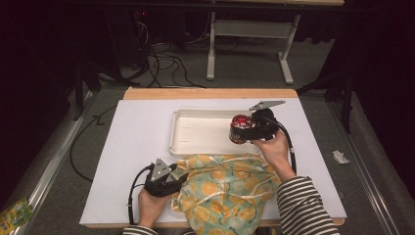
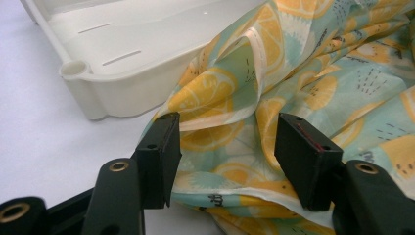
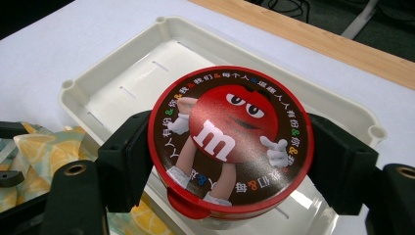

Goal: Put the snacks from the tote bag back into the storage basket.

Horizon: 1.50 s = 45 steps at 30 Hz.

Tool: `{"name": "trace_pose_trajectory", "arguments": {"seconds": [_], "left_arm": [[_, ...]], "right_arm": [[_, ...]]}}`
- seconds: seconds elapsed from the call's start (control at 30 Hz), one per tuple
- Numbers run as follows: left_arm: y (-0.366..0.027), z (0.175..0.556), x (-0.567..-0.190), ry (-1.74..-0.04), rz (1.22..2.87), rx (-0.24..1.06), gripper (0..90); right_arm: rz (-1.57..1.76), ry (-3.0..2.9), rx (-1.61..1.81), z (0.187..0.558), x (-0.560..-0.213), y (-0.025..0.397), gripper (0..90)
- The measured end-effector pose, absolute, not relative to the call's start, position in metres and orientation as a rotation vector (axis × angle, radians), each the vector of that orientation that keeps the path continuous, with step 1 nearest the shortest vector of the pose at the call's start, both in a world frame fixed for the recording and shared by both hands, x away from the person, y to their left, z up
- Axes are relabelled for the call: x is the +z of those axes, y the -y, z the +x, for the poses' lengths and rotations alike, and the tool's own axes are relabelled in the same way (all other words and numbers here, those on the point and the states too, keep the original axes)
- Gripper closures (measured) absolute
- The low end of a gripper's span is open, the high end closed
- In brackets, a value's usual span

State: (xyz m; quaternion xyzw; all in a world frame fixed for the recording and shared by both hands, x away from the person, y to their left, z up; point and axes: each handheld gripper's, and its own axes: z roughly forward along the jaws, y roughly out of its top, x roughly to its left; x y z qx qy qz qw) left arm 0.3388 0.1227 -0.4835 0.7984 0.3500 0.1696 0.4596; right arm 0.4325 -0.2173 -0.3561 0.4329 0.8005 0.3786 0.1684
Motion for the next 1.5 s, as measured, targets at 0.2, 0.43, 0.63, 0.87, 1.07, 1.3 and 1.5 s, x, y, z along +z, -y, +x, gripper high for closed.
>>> {"name": "trace_pose_trajectory", "arguments": {"seconds": [0.2, 0.43, 0.63, 0.87, 1.07, 1.3, 1.5], "left_arm": [[-0.123, 0.339, -0.484, -0.86, 1.964, 0.415, 43.3], [-0.123, 0.338, -0.484, -0.859, 1.962, 0.415, 43.2], [-0.123, 0.339, -0.483, -0.859, 1.964, 0.412, 43.2], [-0.123, 0.338, -0.484, -0.859, 1.963, 0.415, 43.2], [-0.123, 0.339, -0.484, -0.86, 1.964, 0.412, 43.2], [-0.123, 0.339, -0.484, -0.861, 1.964, 0.412, 43.2], [-0.123, 0.339, -0.484, -0.867, 1.959, 0.407, 43.2]], "right_arm": [[1.247, -2.272, 1.057, 0.438, -0.357, 0.219, 26.3], [1.268, -2.277, 1.037, 0.446, -0.361, 0.216, 26.3], [1.274, -2.287, 1.021, 0.452, -0.364, 0.21, 26.3], [1.278, -2.298, 1.002, 0.46, -0.368, 0.204, 26.3], [1.285, -2.299, 0.988, 0.467, -0.372, 0.2, 26.3], [1.295, -2.306, 0.98, 0.473, -0.378, 0.196, 26.3], [1.298, -2.313, 0.965, 0.478, -0.38, 0.194, 26.3]]}}
